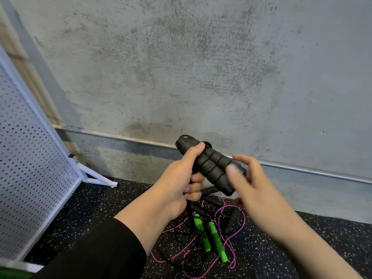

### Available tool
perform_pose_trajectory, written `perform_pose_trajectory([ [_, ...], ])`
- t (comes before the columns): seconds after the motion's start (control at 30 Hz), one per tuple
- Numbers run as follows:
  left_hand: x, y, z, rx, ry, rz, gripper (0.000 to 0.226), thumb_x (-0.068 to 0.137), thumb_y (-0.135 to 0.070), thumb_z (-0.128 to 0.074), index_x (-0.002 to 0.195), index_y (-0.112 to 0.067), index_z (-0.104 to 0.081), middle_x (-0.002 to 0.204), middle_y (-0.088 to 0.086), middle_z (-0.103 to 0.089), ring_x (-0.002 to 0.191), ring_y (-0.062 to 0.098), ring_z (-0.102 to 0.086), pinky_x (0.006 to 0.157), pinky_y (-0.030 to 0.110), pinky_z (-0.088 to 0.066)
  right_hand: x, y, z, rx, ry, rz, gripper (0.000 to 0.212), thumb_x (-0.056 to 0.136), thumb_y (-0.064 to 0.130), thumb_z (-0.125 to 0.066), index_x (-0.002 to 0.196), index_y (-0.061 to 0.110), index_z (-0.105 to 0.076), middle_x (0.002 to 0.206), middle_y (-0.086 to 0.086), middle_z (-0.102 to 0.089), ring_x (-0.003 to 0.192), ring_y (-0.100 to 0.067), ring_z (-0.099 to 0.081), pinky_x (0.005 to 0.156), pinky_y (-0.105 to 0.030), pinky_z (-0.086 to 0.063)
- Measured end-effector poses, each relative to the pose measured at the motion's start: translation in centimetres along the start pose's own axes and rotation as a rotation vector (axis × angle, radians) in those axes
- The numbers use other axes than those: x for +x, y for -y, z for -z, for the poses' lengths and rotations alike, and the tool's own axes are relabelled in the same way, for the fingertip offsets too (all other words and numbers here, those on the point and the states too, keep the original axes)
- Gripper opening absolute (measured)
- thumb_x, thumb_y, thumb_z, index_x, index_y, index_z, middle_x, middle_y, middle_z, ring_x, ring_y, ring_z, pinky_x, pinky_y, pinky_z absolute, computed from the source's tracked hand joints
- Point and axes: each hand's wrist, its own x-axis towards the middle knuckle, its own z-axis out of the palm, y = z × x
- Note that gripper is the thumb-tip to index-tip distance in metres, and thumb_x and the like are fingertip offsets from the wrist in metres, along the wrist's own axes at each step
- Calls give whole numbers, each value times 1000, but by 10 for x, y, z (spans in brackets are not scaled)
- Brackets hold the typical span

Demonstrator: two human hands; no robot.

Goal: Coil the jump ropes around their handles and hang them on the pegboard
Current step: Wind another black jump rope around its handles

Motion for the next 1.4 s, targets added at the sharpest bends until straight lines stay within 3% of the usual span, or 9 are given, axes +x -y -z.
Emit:
perform_pose_trajectory([
  [0.07,-2,-2,-1,29,29,-28,43,90,-59,-63,76,-24,-43,57,-4,-28,46,8,-15,43,22,-11,2,2,1,436,45,-286,64,86,69,-43,121,20,-65,103,-20,-73,73,-23,-71,65,-31,-63],
  [0.2,-3,-1,-5,162,72,-87,40,93,-56,-60,76,-25,-40,60,-3,-24,47,9,-13,42,22,-12,1,3,4,833,392,-591,76,92,72,-32,116,16,-76,87,-28,-64,62,-30,-66,53,-31,-60],
  [0.33,-6,-4,-5,182,78,-111,40,95,-55,-57,76,-24,-42,59,-4,-26,47,9,-15,46,24,-10,4,2,5,986,474,-583,61,100,59,-40,126,13,-70,84,-19,-57,60,-20,-56,53,-26,-55],
  [0.47,-7,-7,-2,257,112,-136,44,94,-63,-53,79,-22,-48,62,-2,-37,48,10,-19,53,30,-12,4,3,0,990,301,-481,49,96,42,-53,123,5,-69,80,-22,-56,57,-18,-48,49,-26,-50],
  [0.77,-7,-4,1,576,137,-143,82,78,-87,-40,106,-19,-76,61,-5,-46,46,11,-32,54,28,-36,4,3,6,584,-142,-150,27,104,29,-50,103,11,-69,83,-13,-51,59,-13,-47,62,-31,-53],
  [0.93,-5,-5,2,509,132,-77,85,79,-89,-39,107,-18,-77,61,-1,-49,43,12,-29,46,24,-25,8,0,15,98,-226,21,23,104,32,-51,105,34,-74,90,3,-71,63,-13,-61,83,-49,-59],
  [1.03,-2,-7,5,432,136,-57,91,77,-90,-40,107,-13,-78,63,1,-52,43,13,-29,49,26,-28,10,1,18,-42,-226,102,20,102,31,-53,98,45,-67,91,4,-71,67,-17,-66,71,-24,-54],
  [1.17,1,0,4,303,168,16,99,76,-90,-44,118,-4,-68,65,-3,-49,43,9,-23,46,24,-19,9,-5,11,-294,-160,183,27,92,33,-66,99,58,-59,98,11,-61,86,2,-56,70,-15,-38],
  [1.4,3,-1,3,117,88,-9,55,82,-76,-58,96,-23,-60,63,-4,-45,46,10,-18,45,23,-15,3,-8,-3,-468,-76,272,44,83,31,-81,108,56,-55,106,26,-42,102,14,-44,80,-1,-33],
])
